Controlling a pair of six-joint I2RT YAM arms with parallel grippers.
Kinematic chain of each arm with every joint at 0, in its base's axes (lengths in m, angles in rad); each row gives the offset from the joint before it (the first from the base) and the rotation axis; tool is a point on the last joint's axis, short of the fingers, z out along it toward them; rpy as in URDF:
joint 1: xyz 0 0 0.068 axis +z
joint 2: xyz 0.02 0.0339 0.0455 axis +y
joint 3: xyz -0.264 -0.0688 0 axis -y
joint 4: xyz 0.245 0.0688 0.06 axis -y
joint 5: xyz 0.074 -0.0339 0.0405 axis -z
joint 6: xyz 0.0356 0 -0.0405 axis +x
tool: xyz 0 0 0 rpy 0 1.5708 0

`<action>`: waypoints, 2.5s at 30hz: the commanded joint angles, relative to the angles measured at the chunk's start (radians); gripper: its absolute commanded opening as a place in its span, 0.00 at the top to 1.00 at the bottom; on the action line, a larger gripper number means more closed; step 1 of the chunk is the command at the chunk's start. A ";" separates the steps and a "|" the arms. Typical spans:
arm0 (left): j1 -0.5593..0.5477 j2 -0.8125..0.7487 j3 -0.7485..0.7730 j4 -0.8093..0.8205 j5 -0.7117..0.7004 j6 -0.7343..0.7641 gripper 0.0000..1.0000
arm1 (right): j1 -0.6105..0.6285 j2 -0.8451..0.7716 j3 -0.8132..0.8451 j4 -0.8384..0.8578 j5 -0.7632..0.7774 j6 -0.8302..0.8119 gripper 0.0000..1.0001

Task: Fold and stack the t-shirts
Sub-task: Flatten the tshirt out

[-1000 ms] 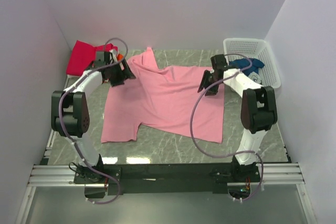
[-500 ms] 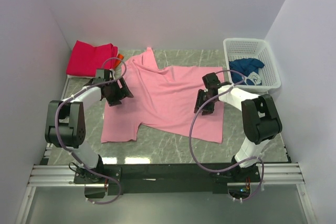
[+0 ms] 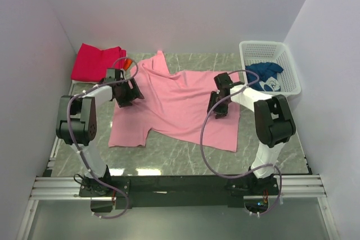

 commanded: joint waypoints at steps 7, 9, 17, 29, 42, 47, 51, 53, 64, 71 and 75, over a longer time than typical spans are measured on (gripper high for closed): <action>-0.002 0.197 0.164 -0.004 -0.016 0.013 0.18 | -0.029 0.161 0.232 -0.123 0.087 -0.035 0.47; -0.002 0.224 0.207 -0.019 -0.002 0.008 0.18 | -0.036 0.195 0.273 -0.148 0.086 -0.041 0.47; -0.011 0.208 0.324 -0.035 0.035 0.021 0.18 | -0.050 0.241 0.395 -0.159 0.033 -0.069 0.47; -0.009 -0.376 -0.129 -0.098 -0.327 -0.103 0.16 | -0.052 0.128 0.375 -0.139 0.021 -0.048 0.46; 0.169 -0.660 -0.485 -0.172 -0.388 -0.280 0.32 | -0.052 -0.162 0.064 -0.059 0.026 -0.008 0.46; 0.169 -0.660 -0.537 -0.165 -0.393 -0.274 0.40 | -0.053 -0.268 -0.028 -0.047 0.043 0.000 0.46; 0.169 -0.664 -0.571 -0.142 -0.393 -0.271 0.46 | -0.052 -0.325 -0.096 -0.038 0.047 0.008 0.46; 0.169 -0.662 -0.583 -0.135 -0.393 -0.268 0.49 | -0.053 -0.348 -0.111 -0.036 0.047 0.011 0.46; 0.170 -0.624 -0.611 -0.046 -0.384 -0.257 0.48 | -0.052 -0.438 -0.173 -0.047 0.069 0.017 0.46; 0.170 -0.582 -0.634 -0.012 -0.341 -0.243 0.65 | -0.055 -0.497 -0.260 -0.061 0.108 0.032 0.46; 0.172 -0.579 -0.643 -0.003 -0.326 -0.235 0.75 | -0.079 -0.517 -0.321 -0.074 0.142 0.041 0.46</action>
